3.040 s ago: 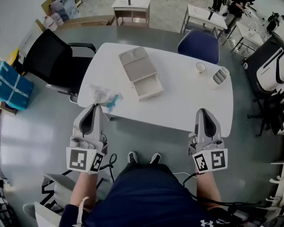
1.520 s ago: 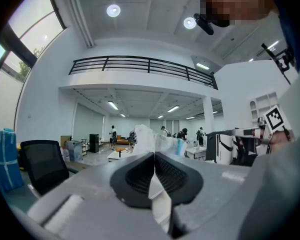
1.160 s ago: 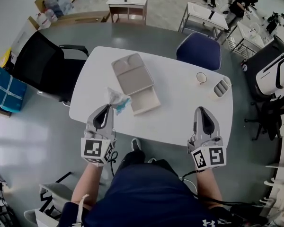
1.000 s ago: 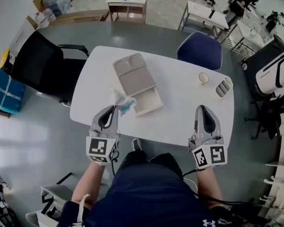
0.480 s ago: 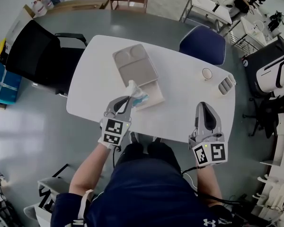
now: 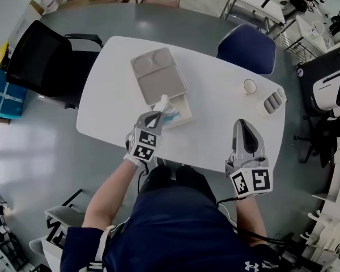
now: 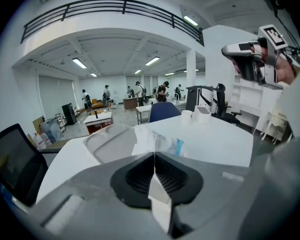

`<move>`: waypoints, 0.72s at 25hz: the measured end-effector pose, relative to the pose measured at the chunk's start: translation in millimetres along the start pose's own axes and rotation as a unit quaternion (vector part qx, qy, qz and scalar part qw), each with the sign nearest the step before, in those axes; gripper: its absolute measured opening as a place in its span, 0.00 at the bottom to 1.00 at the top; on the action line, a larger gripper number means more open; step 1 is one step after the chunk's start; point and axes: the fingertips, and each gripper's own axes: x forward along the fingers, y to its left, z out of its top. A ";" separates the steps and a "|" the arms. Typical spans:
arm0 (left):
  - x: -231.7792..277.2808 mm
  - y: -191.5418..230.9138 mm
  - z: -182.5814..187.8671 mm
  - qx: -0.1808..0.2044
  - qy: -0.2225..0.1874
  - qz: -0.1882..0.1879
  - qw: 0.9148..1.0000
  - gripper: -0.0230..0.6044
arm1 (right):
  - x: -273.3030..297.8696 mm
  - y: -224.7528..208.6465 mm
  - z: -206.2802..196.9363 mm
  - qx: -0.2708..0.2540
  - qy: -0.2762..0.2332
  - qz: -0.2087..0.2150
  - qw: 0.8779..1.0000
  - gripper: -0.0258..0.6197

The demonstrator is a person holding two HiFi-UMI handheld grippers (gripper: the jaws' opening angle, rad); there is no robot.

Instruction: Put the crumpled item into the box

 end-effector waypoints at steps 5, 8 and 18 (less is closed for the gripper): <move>27.4 0.1 -15.1 0.034 0.043 -0.003 0.999 0.05 | 13.4 -8.7 -7.4 0.006 0.010 0.012 1.000 0.04; 41.3 -2.1 -20.6 0.052 0.064 -0.009 0.997 0.05 | 20.6 -14.9 -10.2 0.008 0.015 0.016 1.000 0.04; 71.3 -13.6 -37.4 0.109 0.125 -0.033 0.986 0.05 | 25.9 -25.3 -22.3 0.023 0.028 0.017 0.999 0.04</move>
